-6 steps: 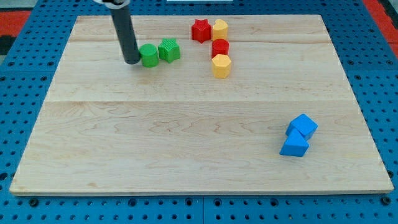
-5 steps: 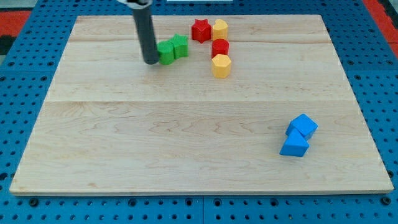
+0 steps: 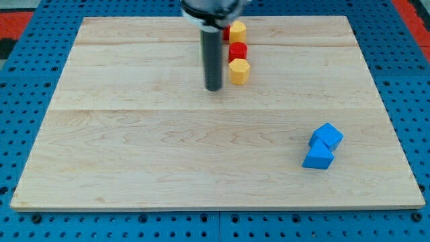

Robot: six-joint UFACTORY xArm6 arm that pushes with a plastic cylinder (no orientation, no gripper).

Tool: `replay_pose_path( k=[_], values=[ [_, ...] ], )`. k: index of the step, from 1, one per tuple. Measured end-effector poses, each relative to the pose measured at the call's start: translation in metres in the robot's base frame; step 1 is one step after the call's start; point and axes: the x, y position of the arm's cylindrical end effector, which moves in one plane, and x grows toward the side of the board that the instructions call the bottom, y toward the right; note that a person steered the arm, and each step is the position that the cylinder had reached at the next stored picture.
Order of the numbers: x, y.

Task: Move the yellow hexagon and red circle up a bit

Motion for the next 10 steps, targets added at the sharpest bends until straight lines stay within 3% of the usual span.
replay_pose_path(
  k=[1,2,9,10],
  values=[
    [0.011,0.046],
    [-0.008,0.055],
    [-0.117,0.044],
    [-0.107,0.046]
  ],
)
